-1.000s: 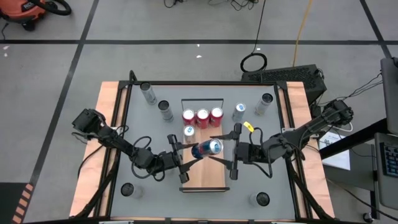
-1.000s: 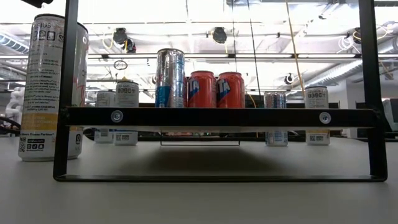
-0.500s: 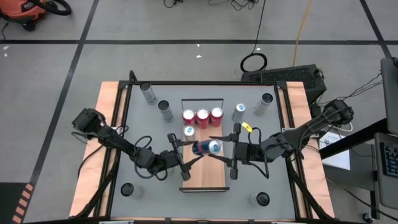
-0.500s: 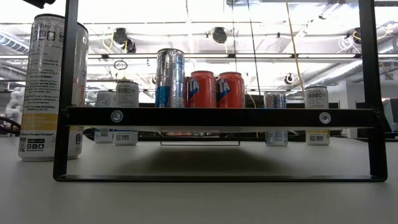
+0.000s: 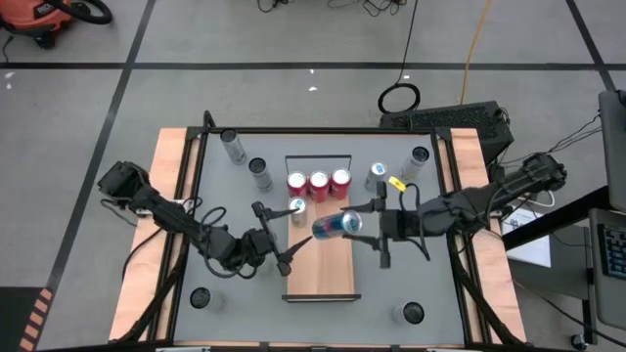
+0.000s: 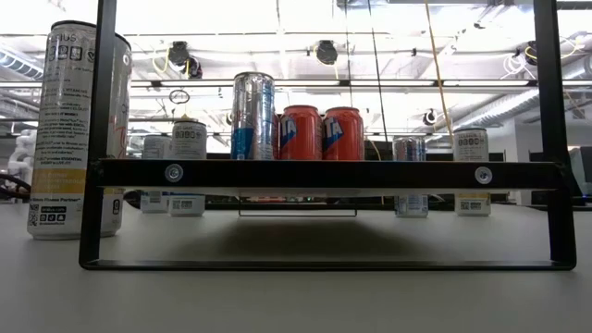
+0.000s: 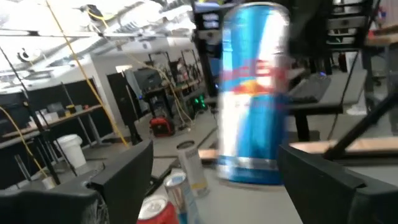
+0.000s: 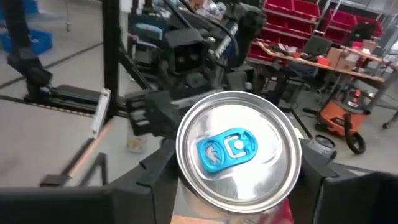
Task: Place canned beverage on shelf
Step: Put the bottom blue soda can aligned with the other blue soda can on the shelf
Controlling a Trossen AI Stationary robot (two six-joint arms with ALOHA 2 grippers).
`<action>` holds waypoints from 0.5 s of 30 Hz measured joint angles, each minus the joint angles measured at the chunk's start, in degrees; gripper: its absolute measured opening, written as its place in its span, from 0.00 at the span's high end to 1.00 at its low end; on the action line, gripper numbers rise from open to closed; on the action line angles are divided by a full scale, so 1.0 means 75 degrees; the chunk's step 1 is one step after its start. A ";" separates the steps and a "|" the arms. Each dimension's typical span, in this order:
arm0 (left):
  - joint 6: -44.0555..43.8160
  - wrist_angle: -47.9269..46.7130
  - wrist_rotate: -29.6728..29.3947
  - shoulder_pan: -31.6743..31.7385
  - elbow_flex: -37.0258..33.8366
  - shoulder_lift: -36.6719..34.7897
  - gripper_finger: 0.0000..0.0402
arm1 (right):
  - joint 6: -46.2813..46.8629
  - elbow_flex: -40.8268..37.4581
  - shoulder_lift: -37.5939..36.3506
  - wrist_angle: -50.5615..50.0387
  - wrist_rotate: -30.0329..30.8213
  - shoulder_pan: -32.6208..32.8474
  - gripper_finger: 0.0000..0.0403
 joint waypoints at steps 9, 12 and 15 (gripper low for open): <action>0.0055 -0.1733 -0.0159 0.0161 -0.0012 -0.0948 0.16 | 0.0258 -0.0004 0.0140 -0.1368 -0.0959 -0.1132 0.54; -0.0185 -0.2824 -0.0021 0.0357 -0.0012 -0.1690 0.16 | 0.0199 -0.0009 0.0132 -0.1479 -0.1307 -0.1540 0.54; -0.0703 -0.3843 0.0886 0.0722 -0.0012 -0.2479 0.16 | -0.0094 -0.0013 0.0125 -0.1484 -0.2010 -0.1933 0.54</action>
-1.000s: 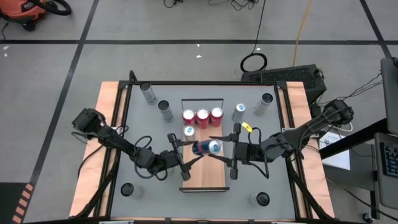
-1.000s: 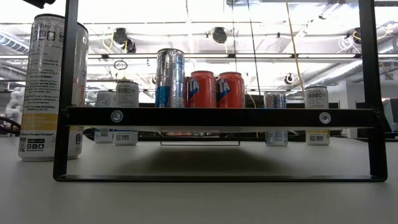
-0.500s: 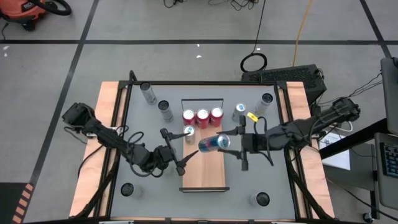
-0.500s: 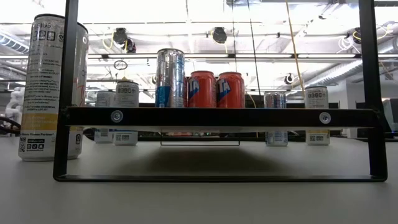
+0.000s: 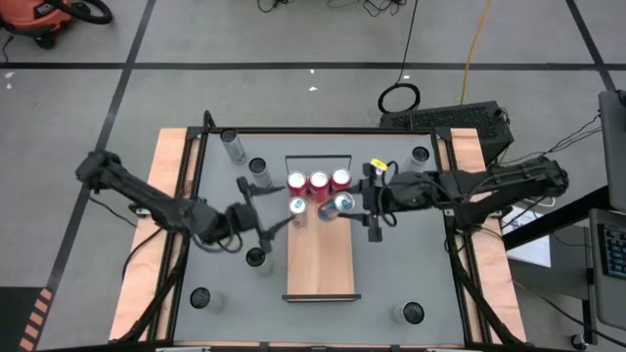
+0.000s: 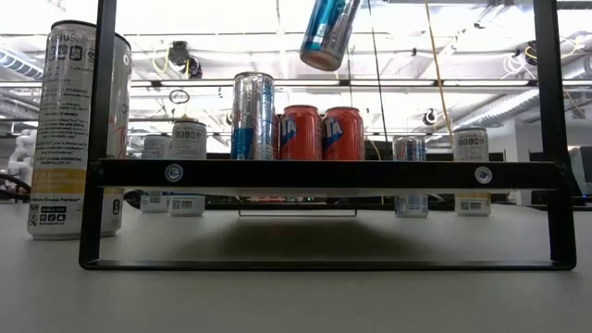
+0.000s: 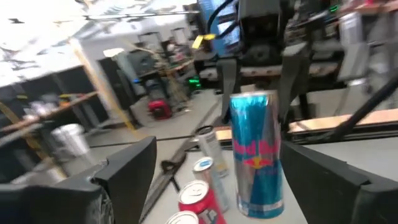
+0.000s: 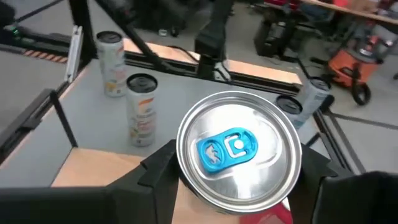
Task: Place canned beverage on shelf
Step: Put the bottom blue soda can aligned with the other blue soda can on the shelf
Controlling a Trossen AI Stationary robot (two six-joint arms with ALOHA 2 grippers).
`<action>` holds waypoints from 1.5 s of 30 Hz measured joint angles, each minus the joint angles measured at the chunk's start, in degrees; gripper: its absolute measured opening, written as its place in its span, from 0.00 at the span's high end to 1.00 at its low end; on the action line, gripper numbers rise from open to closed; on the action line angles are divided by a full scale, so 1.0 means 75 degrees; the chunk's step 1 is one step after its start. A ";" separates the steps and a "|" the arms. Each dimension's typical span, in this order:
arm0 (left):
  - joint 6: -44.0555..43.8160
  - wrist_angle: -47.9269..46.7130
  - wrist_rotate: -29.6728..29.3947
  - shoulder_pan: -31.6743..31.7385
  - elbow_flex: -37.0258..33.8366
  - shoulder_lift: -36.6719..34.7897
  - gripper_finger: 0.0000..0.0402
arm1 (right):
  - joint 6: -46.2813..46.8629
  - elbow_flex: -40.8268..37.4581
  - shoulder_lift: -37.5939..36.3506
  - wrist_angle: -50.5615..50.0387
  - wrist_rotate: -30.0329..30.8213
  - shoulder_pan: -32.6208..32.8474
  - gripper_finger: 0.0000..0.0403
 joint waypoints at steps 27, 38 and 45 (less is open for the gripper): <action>-0.2007 -0.3591 0.2673 0.1700 -0.0003 -0.1281 0.16 | 0.0324 -0.1068 0.0576 0.0830 -0.0851 -0.0869 0.53; -0.2186 -0.3572 0.2308 0.1694 -0.0003 -0.1281 0.16 | 0.0509 -0.1068 0.0702 0.0900 -0.1078 -0.0863 0.53; -0.2459 -0.3576 0.2239 0.1694 -0.0003 -0.1281 0.16 | 0.0436 -0.1065 0.0702 0.0915 -0.1047 -0.0872 0.53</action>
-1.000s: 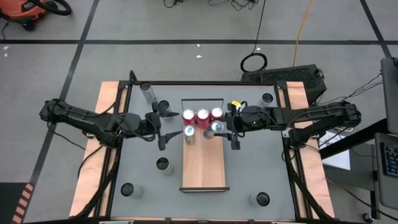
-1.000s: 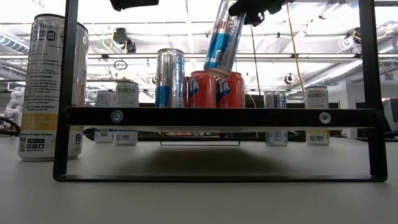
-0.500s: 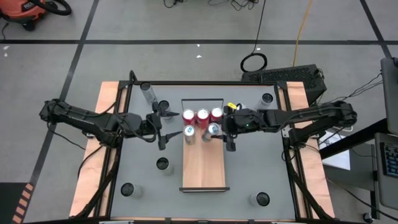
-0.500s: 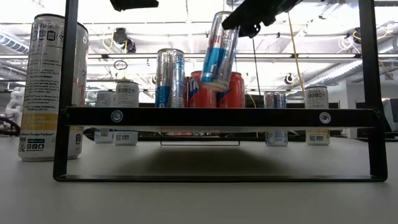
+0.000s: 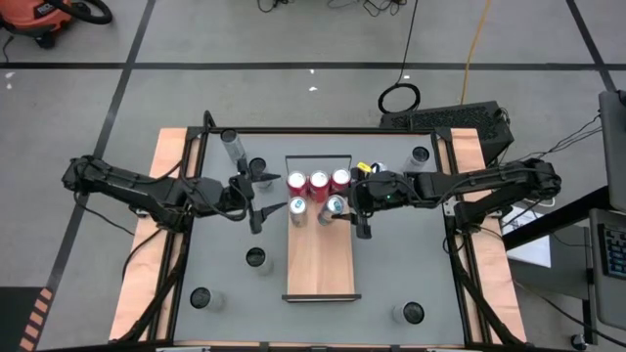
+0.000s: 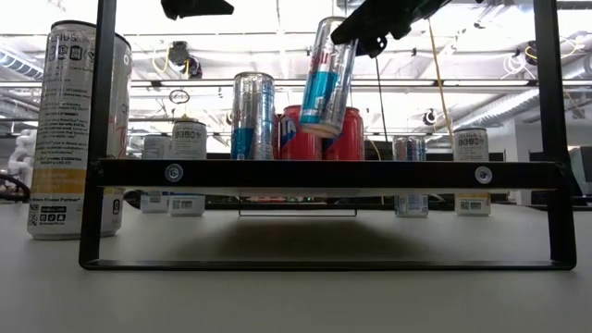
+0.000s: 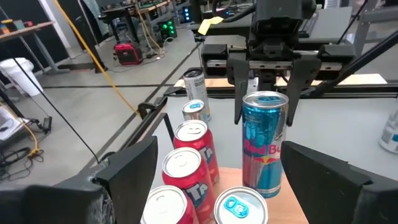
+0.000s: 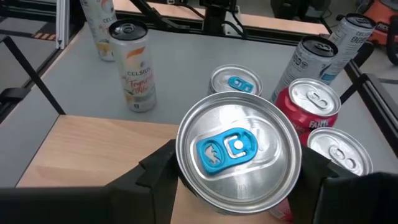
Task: Place canned beverage on shelf
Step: Put the bottom blue soda can aligned with the other blue soda can on the shelf
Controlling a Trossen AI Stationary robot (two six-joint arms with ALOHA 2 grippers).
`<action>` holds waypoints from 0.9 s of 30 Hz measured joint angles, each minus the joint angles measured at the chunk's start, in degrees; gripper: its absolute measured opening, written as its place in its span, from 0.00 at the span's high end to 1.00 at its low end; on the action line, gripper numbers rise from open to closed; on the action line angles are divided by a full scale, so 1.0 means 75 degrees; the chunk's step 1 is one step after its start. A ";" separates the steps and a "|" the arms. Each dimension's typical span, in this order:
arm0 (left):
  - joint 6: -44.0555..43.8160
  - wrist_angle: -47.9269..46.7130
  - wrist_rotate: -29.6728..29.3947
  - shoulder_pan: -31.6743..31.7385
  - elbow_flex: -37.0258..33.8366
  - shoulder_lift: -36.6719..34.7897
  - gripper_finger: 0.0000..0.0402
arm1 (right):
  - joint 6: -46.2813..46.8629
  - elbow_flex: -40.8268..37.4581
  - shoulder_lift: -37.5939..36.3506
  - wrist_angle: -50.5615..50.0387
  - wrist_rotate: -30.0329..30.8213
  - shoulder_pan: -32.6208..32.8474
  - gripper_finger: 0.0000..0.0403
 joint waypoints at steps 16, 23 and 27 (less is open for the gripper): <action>-0.0149 -0.0295 -0.0004 0.0000 0.0000 0.0000 0.16 | 0.0073 0.0006 0.0365 0.0176 0.0018 -0.0001 0.53; -0.0154 -0.0384 -0.0005 0.0000 -0.0003 0.0003 0.16 | 0.0064 0.0006 0.0700 0.0512 0.0032 -0.0006 0.53; -0.0152 -0.0425 -0.0003 0.0000 -0.0006 0.0003 0.16 | 0.0103 0.0006 0.0751 0.0535 0.0068 -0.0006 0.53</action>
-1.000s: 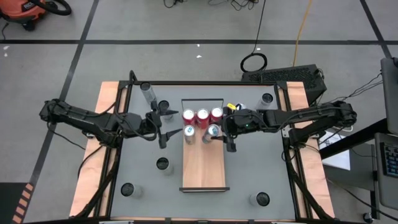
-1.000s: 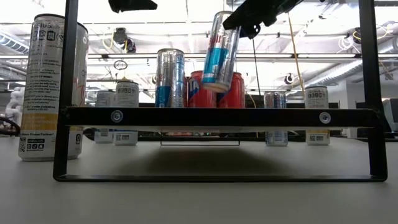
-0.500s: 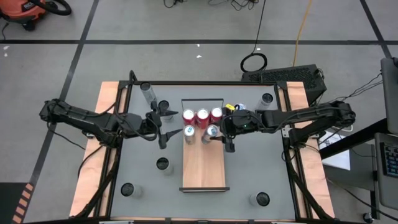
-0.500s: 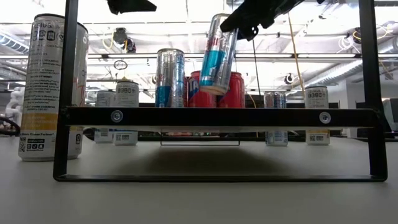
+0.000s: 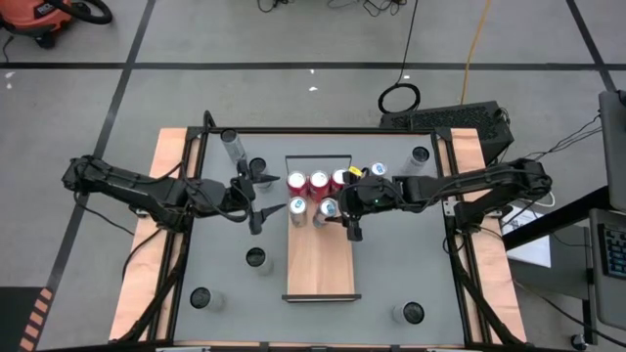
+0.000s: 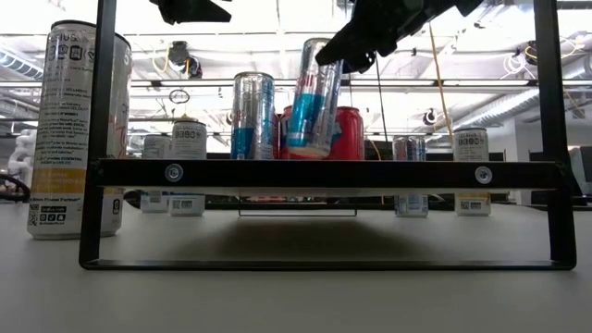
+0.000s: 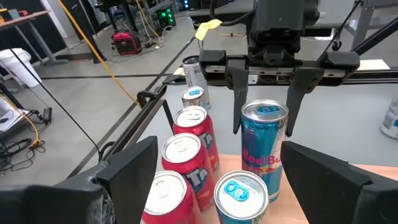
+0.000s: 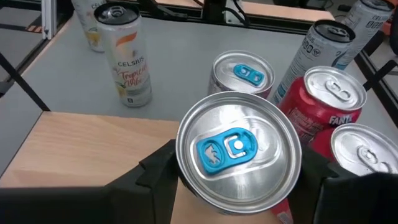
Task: Place canned beverage on shelf
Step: Put the bottom blue soda can aligned with the other blue soda can on the shelf
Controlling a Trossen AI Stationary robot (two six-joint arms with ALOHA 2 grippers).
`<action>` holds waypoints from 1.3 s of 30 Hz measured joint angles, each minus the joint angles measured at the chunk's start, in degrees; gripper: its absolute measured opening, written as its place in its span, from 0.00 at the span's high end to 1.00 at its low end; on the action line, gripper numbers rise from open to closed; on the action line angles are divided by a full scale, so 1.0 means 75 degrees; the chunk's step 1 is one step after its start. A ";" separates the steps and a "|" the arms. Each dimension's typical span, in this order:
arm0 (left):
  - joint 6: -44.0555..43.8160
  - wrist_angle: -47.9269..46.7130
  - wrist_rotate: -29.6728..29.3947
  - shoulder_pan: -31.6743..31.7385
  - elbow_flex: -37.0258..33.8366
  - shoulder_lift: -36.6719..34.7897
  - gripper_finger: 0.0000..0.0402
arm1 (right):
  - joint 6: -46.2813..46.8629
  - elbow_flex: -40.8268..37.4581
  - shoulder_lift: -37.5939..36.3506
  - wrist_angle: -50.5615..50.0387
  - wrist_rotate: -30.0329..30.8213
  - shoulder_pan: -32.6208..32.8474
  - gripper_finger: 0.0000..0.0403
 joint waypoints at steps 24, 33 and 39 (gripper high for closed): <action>0.0006 0.0011 -0.0003 0.0000 -0.0003 0.0000 0.16 | 0.0113 0.0006 0.0514 0.0348 0.0412 -0.0032 0.53; 0.0006 -0.0036 0.0000 0.0000 -0.0003 0.0000 0.16 | -0.0071 0.0006 0.0510 0.0330 0.0581 -0.0044 0.53; 0.0009 -0.0117 0.0000 0.0000 -0.0003 0.0000 0.16 | -0.0128 0.0006 0.0509 0.0328 0.0558 -0.0044 0.53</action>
